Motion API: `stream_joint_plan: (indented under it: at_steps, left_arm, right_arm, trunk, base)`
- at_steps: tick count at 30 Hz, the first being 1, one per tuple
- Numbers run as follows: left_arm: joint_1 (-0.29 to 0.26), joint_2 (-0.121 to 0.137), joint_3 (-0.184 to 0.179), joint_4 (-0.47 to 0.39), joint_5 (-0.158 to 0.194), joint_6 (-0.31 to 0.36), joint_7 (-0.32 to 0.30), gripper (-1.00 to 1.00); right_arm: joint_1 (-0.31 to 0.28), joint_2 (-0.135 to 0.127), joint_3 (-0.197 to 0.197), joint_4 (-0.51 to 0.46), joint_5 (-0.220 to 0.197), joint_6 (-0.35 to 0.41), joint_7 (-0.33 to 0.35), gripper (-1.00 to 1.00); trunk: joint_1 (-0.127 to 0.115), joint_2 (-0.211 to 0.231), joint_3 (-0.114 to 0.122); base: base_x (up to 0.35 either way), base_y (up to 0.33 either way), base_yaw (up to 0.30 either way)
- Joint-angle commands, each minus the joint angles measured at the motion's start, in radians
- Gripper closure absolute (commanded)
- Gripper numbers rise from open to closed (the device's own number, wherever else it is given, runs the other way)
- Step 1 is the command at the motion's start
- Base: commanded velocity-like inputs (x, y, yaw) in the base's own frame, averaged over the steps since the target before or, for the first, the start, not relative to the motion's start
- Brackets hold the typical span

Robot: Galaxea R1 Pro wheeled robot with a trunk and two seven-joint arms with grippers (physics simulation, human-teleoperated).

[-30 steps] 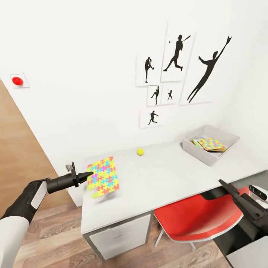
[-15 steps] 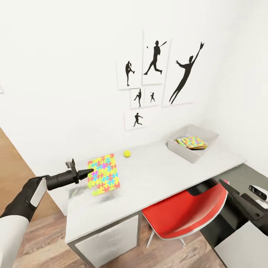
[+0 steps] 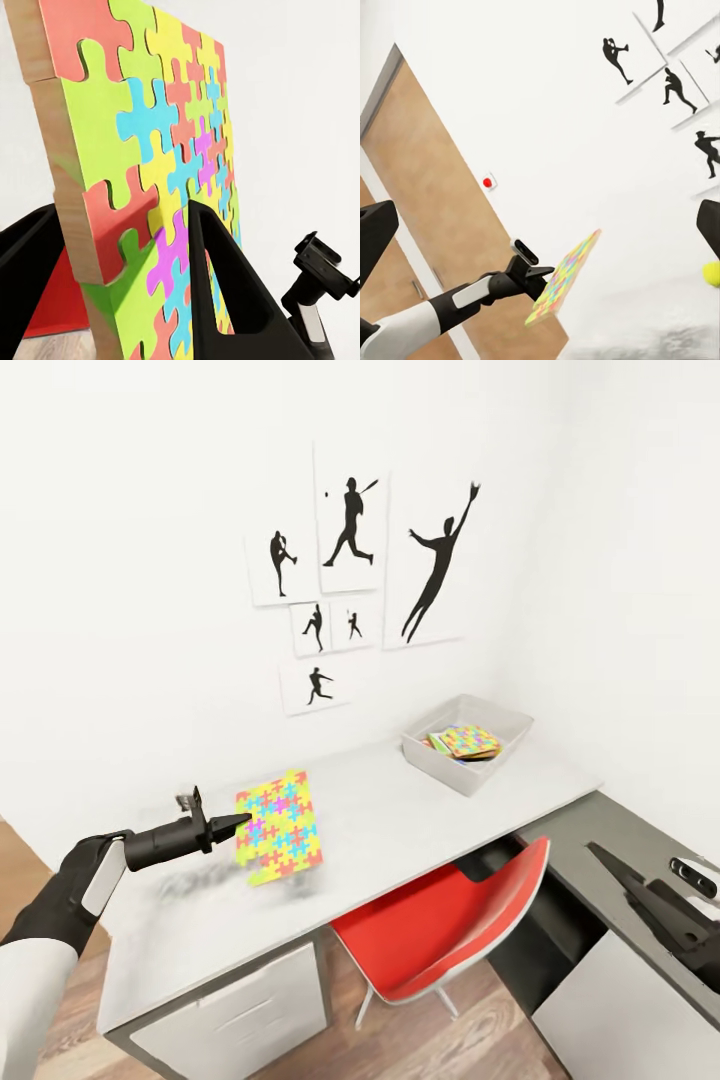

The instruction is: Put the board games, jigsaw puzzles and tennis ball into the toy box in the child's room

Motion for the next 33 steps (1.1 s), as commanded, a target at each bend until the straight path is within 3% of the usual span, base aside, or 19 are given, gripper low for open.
stream_joint_plan:
  at_steps: [1, 17, 28, 33]
  left_arm:
    - [-0.001, 0.0, 0.001, 0.0, 0.002, 0.006, -0.002, 1.0]
    - [-0.001, 0.0, 0.002, 0.0, 0.002, 0.006, -0.002, 1.0]
    - [-0.001, -0.001, 0.008, 0.0, 0.004, 0.003, -0.002, 1.0]
    - [-0.001, -0.003, 0.005, -0.001, 0.004, 0.003, -0.002, 1.0]
  right_arm:
    - [-0.001, 0.0, 0.0, 0.0, -0.002, 0.011, 0.003, -1.0]
    - [-0.001, 0.0, 0.001, 0.0, -0.001, 0.009, -0.006, -1.0]
    - [-0.001, -0.001, 0.0, 0.0, -0.001, 0.009, -0.009, -1.0]
    - [-0.001, 0.0, 0.003, 0.0, -0.001, 0.018, -0.072, -1.0]
  trunk:
    - [0.001, -0.002, -0.002]
    - [0.001, -0.002, -0.002]
    - [0.001, -0.002, -0.002]
    - [0.001, -0.002, -0.002]
  base:
    - [0.0, -0.3, -0.005]
    - [0.004, -0.297, -0.001]
    - [0.191, -0.16, 0.0]
    - [0.037, -0.015, 0.0]
